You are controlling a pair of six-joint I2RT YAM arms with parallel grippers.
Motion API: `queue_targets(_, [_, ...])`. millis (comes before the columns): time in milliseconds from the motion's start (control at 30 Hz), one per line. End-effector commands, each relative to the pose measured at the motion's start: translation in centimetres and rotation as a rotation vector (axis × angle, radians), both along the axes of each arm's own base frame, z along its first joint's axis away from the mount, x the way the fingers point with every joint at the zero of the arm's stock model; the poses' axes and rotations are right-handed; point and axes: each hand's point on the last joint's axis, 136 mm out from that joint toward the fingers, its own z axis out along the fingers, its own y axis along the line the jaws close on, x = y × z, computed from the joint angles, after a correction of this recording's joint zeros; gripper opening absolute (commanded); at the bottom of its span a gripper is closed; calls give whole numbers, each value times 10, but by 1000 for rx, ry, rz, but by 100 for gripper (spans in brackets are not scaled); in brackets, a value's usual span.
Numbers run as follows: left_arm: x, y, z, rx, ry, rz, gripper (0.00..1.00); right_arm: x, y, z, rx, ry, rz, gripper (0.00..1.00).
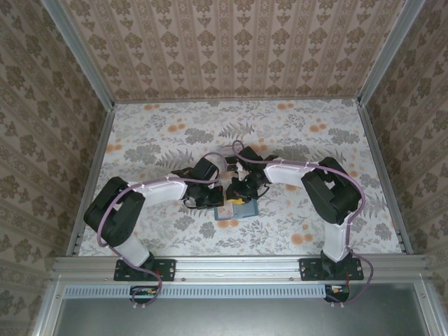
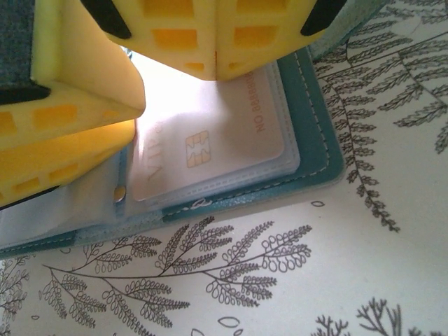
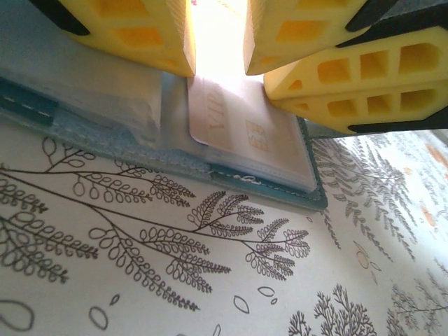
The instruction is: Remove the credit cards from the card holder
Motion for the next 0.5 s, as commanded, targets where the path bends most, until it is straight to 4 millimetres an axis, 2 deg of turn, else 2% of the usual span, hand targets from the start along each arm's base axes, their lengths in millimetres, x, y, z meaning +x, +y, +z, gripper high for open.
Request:
queue_targets(0, [-5, 13, 1, 37, 4, 0, 5, -5, -23, -13, -144, -4, 22, 28])
queue_targets(167, [-6, 14, 2, 39, 1, 3, 6, -5, -24, -6, -148, -11, 30, 28])
queue_targets(333, [-6, 15, 3, 39, -4, 3, 2, -4, -13, 16, -80, -25, 27, 27])
queue_targets(467, [-5, 14, 2, 36, -4, 7, 2, -5, -5, 26, -31, -11, 20, 28])
